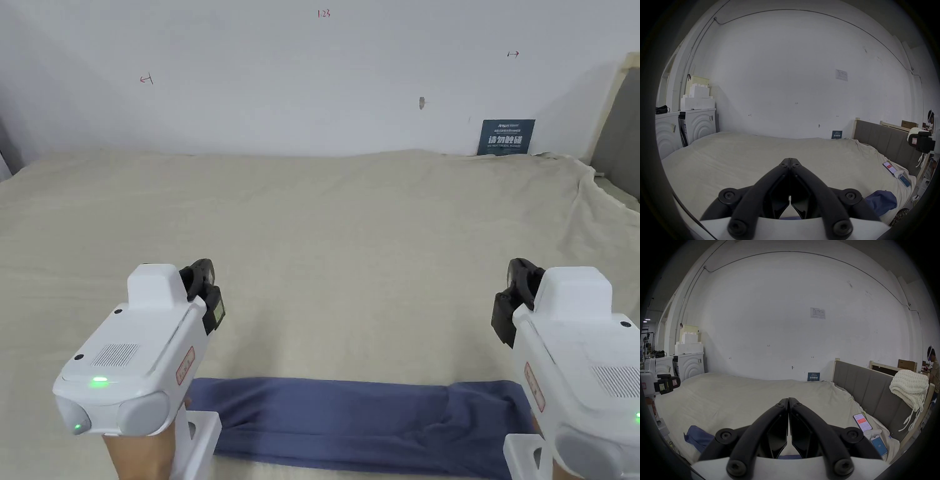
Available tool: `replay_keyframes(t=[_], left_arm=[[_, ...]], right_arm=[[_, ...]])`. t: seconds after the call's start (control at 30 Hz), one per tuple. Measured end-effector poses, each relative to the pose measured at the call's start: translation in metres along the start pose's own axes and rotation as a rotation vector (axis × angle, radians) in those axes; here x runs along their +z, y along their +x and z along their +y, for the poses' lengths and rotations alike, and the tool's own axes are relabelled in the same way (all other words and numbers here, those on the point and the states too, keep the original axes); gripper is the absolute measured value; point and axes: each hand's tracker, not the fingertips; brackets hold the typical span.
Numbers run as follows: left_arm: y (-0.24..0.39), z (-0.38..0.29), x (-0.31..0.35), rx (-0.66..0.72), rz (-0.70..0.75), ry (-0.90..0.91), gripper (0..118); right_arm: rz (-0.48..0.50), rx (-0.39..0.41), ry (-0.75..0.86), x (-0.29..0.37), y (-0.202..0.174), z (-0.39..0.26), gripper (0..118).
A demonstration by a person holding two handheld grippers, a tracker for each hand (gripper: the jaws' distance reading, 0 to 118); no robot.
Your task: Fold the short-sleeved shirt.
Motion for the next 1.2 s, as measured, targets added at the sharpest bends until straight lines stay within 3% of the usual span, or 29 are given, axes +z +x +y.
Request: replay_keyframes(t=[0.5,0.83,1.07,1.13,1.2], left_arm=[[-0.011,-0.001,-0.012,0.036,-0.028,-0.071,0],[-0.104,-0.034,-0.062,0.369,-0.235,-0.469,0],[-0.169,-0.083,-0.082,0.449,-0.248,-0.709,0],[-0.184,-0.097,-0.087,0.472,-0.254,-0.767,6],[-0.196,-0.112,-0.091,0.506,-0.235,-0.795,35]], right_arm=[[-0.001,0.012,-0.009,-0.007,0.0,0.0,1],[-0.005,0.016,-0.047,-0.021,0.001,-0.003,1],[-0.023,0.017,-0.082,-0.037,-0.004,-0.009,1],[-0.029,0.017,-0.093,-0.041,-0.007,-0.011,1],[-0.033,0.018,-0.103,-0.045,-0.011,-0.014,1]])
